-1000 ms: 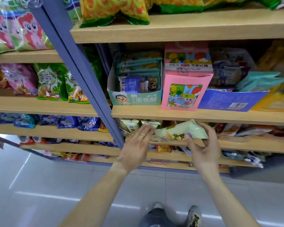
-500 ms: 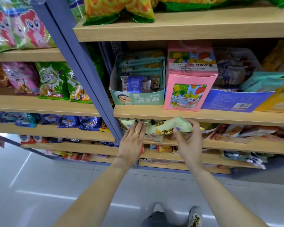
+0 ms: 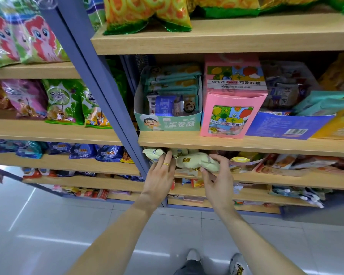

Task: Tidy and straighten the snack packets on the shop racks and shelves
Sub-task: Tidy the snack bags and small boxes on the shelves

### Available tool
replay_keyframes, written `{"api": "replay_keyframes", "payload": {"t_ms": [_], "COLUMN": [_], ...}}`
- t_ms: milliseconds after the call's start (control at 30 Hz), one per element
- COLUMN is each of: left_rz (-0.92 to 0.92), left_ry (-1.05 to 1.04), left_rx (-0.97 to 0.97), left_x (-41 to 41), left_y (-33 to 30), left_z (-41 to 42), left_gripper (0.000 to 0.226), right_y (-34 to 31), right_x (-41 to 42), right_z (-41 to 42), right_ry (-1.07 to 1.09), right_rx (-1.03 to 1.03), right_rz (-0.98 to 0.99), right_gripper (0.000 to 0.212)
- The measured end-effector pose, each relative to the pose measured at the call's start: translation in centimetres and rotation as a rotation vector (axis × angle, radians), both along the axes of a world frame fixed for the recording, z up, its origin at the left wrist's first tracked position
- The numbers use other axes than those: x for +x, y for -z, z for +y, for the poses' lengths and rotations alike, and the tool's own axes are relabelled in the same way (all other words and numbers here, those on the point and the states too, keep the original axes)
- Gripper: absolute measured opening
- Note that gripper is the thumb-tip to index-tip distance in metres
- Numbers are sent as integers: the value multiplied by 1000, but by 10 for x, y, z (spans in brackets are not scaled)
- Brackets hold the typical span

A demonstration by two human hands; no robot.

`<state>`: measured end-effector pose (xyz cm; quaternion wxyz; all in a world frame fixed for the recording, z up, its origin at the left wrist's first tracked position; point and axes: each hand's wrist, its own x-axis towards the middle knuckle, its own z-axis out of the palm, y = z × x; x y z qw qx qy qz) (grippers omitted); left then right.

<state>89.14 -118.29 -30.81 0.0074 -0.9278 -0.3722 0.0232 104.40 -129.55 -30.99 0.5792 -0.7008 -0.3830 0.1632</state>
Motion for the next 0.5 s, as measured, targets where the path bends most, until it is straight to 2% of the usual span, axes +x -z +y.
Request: {"api": "replay_keyframes", "payload": {"t_ms": [133,233,333,400,500], "left_rz": [-49,-105,-222,-277,-287], "left_ry": [46,89,-80,-203,-177], "left_rx": [-34,-24,-7,-45,-111], "left_x": [-3,-9,-18,-20,-20], "left_y": [8,11,14,18,25], "left_z": [1,2,-1,-1,1], "left_gripper": [67,59,57,65,87], "right_y": [3,4,9,11,15], "right_x": [4,-1,-10,-14,-19], "right_z": [20,31,41,51,65], "right_ry": [-50,-132,-200,-206,-200], "right_rx": [-66,-120,-159,-205,-281], "right_rz": [-231,-357,-399,-390,-389], "right_gripper": [44,45,50,51,48]}}
